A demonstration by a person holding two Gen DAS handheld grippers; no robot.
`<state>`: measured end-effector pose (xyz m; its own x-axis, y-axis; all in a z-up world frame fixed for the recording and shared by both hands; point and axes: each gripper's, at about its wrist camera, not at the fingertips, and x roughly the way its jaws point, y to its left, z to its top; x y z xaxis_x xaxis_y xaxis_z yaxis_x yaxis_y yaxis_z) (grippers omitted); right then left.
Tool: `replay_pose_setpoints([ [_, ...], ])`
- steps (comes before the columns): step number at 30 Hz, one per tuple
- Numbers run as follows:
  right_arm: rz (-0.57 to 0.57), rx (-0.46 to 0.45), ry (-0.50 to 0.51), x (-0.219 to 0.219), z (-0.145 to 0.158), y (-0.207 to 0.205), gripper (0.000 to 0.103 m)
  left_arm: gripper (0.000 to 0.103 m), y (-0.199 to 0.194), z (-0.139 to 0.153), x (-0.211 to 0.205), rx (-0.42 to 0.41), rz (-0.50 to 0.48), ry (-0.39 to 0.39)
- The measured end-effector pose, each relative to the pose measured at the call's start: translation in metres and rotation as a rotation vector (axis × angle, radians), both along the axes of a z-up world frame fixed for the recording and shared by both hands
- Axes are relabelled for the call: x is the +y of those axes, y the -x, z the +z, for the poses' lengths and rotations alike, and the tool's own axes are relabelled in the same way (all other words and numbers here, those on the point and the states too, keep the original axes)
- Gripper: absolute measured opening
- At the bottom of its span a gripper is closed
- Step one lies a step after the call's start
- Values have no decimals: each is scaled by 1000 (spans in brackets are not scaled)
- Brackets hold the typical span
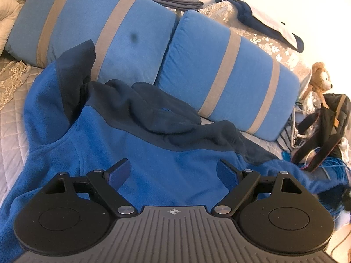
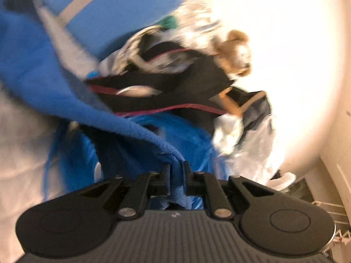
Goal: Fold clothes
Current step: 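Lift the sleeve with the right gripper and carry it across the hoodie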
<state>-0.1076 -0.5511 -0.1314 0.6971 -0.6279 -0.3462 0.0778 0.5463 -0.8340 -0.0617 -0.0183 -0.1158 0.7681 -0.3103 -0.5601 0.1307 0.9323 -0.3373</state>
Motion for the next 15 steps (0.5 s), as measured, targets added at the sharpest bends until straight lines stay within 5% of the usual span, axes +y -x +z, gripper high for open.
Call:
replay_pose_setpoints([
  [3, -2, 57, -87, 9, -28, 22, 10, 86, 0, 0, 0, 3, -1, 1],
  [7, -75, 57, -336, 7, -39, 42, 9, 86, 0, 0, -1, 5, -3, -3],
  [15, -169, 119, -943, -34, -34, 50, 8, 86, 0, 1, -2, 8, -1, -5],
])
